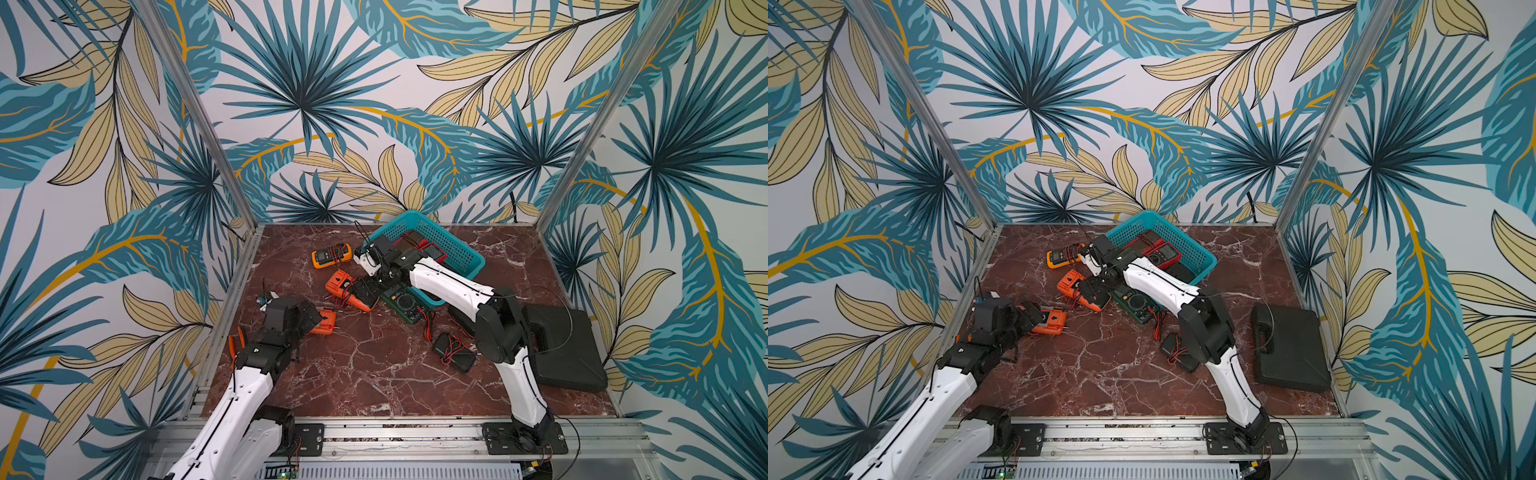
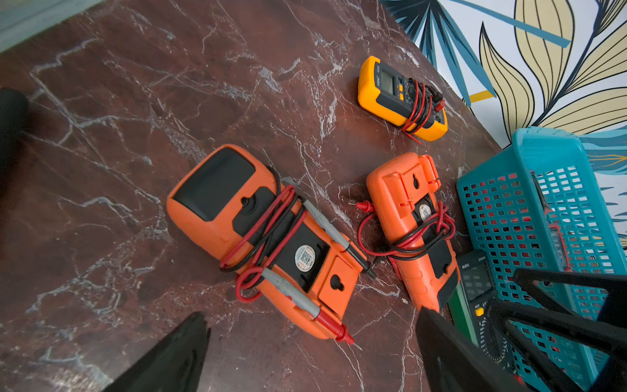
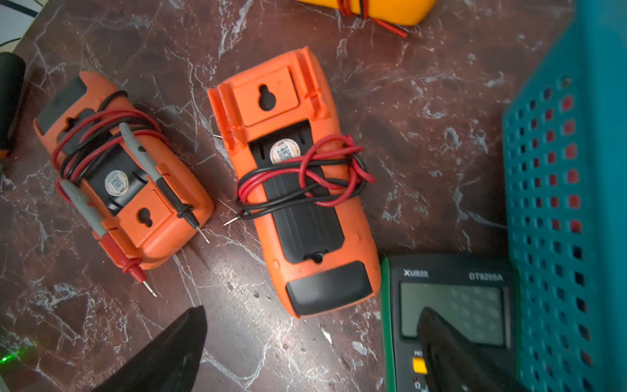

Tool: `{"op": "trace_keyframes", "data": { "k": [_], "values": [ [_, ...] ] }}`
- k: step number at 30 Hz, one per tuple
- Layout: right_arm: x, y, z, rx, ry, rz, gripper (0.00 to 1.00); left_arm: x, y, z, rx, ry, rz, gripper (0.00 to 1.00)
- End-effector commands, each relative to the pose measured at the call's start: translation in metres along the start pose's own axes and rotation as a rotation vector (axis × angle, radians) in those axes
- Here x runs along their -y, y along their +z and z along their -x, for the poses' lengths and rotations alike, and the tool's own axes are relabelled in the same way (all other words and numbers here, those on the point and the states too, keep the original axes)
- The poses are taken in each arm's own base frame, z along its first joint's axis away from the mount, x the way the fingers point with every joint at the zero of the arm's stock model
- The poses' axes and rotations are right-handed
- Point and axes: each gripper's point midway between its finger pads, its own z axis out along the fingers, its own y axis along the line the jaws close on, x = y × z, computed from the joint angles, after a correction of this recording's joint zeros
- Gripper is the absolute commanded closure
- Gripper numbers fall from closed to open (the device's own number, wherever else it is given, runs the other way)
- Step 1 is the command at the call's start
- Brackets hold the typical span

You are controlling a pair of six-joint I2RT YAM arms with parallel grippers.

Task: Put the multimeter into the basket
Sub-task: Pick up the multimeter from the center of the board.

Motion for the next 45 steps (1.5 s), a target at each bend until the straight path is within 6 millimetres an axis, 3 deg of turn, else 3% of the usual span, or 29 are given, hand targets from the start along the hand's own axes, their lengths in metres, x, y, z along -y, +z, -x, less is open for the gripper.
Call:
{"op": "trace_keyframes", "data": {
  "k": [1,12,20,30,45],
  "values": [
    [-0.012,0.003,0.007,0.003,-0.080,0.061,0.00,-0.001,0.001,-0.003,-0.014,-0.013,-0.012,0.00],
    [-0.005,0.047,0.018,0.008,-0.125,0.046,0.00,0.001,0.004,-0.006,-0.027,-0.014,-0.035,0.00],
    [-0.002,0.074,0.002,-0.049,-0.167,0.052,0.01,0.002,0.006,-0.010,-0.037,-0.020,-0.052,0.00],
    [-0.011,0.092,-0.022,-0.126,-0.219,0.031,0.00,0.003,0.008,-0.010,-0.035,-0.027,-0.055,0.00],
    [-0.003,0.108,-0.031,-0.164,-0.192,-0.030,0.01,0.006,0.008,-0.014,-0.062,-0.022,-0.074,0.00]
  ]
}}
